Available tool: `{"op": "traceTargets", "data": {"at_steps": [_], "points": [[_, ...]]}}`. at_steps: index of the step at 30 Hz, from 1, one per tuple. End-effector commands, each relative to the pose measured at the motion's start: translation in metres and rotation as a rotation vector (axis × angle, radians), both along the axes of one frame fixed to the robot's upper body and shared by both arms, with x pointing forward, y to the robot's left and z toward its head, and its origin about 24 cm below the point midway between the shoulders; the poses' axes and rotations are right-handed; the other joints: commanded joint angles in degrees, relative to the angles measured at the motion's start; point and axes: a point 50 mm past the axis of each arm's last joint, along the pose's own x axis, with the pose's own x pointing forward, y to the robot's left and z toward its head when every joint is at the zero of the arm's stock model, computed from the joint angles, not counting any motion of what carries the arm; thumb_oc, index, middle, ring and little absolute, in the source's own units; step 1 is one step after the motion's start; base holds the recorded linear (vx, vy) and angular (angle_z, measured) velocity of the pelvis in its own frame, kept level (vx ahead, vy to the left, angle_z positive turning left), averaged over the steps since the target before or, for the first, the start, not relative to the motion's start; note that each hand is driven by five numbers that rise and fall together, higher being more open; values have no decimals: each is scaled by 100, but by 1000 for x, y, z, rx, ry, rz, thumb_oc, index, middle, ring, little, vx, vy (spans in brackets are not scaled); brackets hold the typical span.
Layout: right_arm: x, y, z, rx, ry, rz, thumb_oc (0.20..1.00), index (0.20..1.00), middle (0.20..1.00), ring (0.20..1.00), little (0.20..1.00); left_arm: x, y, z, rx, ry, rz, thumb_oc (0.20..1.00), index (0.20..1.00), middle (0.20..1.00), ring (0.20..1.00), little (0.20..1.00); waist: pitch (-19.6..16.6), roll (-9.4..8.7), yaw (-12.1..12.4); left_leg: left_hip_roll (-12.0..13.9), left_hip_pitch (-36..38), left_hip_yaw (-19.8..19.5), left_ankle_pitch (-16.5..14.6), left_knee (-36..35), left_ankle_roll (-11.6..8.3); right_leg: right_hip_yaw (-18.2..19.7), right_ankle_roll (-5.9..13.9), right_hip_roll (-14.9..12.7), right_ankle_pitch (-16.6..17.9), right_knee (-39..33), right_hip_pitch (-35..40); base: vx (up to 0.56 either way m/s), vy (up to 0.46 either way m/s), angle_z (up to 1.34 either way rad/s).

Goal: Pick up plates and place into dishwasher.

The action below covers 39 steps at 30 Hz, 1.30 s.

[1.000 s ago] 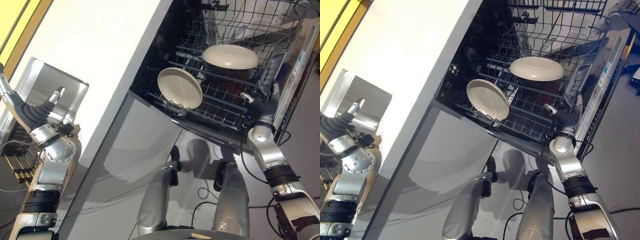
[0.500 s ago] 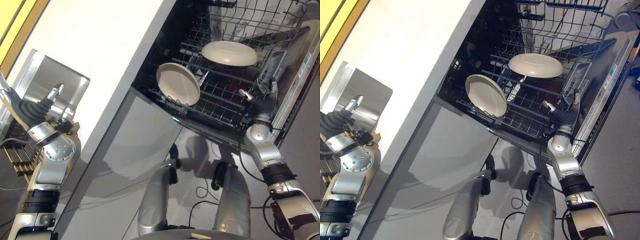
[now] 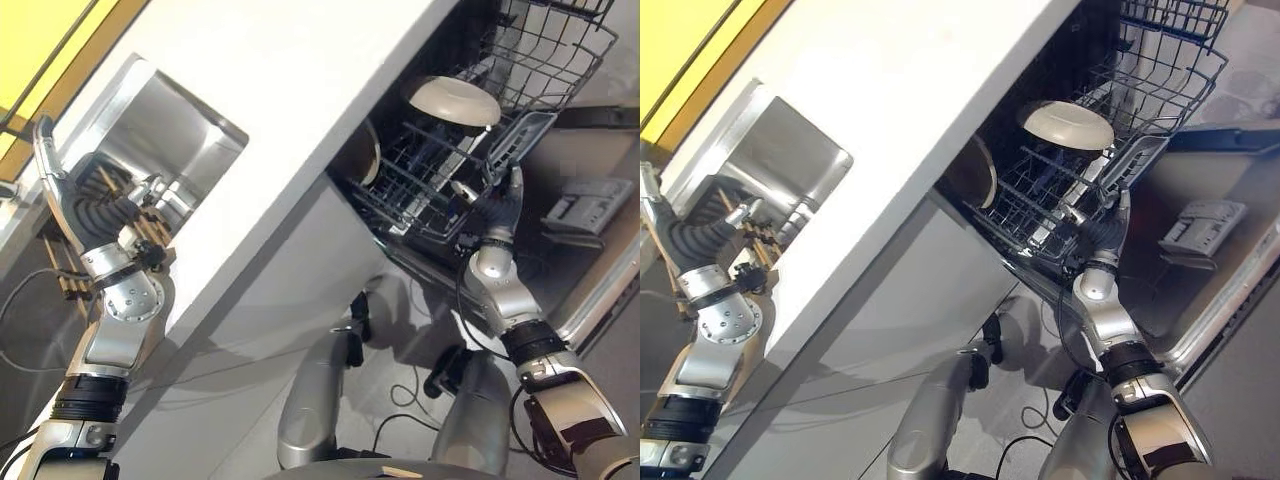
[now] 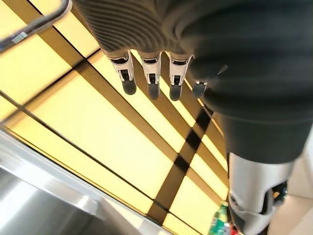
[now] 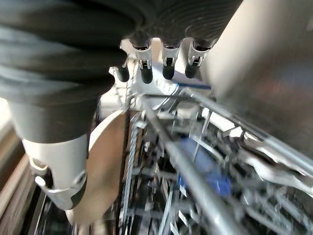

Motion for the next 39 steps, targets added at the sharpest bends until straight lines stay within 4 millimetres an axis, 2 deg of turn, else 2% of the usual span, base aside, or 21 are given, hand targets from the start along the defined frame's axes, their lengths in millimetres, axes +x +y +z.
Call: {"op": "traceTargets", "data": {"at_steps": [1, 2, 3, 7, 14, 20, 24, 30, 39], "points": [[22, 78, 89, -38, -304, 306, 1000, 1000, 1000, 1000, 1000, -9, 7, 32, -3, -142, -24, 1000, 1000, 1000, 1000, 1000, 474, 208, 425, 143, -528, 100, -711, 1236, -66, 388, 109, -312, 588, -408, 387, 123, -39, 36], [22, 78, 90, -39, -303, 310, 1000, 1000, 1000, 1000, 1000, -10, 7, 31, -3, -134, -23, 1000, 1000, 1000, 1000, 1000, 474, 159, 436, 69, -506, 7, -927, 1380, -128, 469, 160, -356, 416, -293, 443, 124, -38, 34], [23, 79, 91, -38, -307, 311, 1000, 1000, 1000, 1000, 1000, -11, 8, 31, -3, -130, -26, 1000, 1000, 1000, 1000, 1000, 474, 145, 476, 31, -511, -9, -1010, 1440, -103, 448, 153, -403, 386, -217, 455, 121, -48, 38], [24, 83, 99, -32, -331, 330, 1000, 1000, 1000, 1000, 1000, -15, 9, 28, 6, -119, -51, 1000, 1000, 1000, 1000, 1000, 474, 131, 644, -129, -541, -95, -1199, 1596, -41, 356, 148, -515, 342, -65, 523, 26, -38, 40], [22, 91, 117, -44, -397, 379, 1000, 1000, 1000, 1000, 1000, -19, 7, 29, 19, -137, -77, 1000, 1000, 1000, 1000, 1000, 474, 199, 778, -296, -509, -178, -1226, 1542, -5, 253, 190, -636, 345, -22, 549, -24, -17, 16], [23, 81, 136, -51, -446, 365, 1000, 1000, 1000, 1000, 1000, -22, 7, 27, 11, -140, -84, 1000, 1000, 1000, 1000, 1000, 474, 293, 801, -373, -534, -145, -1257, 1585, 31, 207, 152, -724, 248, 215, 437, -42, 27, 4], [25, 72, 141, -46, -463, 317, 1000, 1000, 1000, 1000, 1000, -24, 8, 26, 4, -135, -93, 1000, 1000, 1000, 1000, 1000, 474, 320, 779, -327, -534, -49, -1258, 1602, 36, 189, 145, -782, 245, 255, 410, -35, 15, 6], [25, 56, 134, -43, -447, 215, 1000, 1000, 1000, 1000, 1000, -25, 5, 25, -10, -149, -101, 1000, 1000, 1000, 1000, 1000, 474, 329, 665, -211, -456, 29, -1176, 1446, 1, 232, 161, -745, 329, 90, 409, -35, 15, 1], [19, 33, 107, -18, -383, 44, 1000, 1000, 1000, 1000, 1000, -17, -2, 23, -30, -146, -89, 1000, 1000, 1000, 1000, 1000, 474, 194, 282, 94, -264, 238, -1215, 1466, -27, 386, 179, -687, 506, -211, 494, 13, 8, 1]]}}
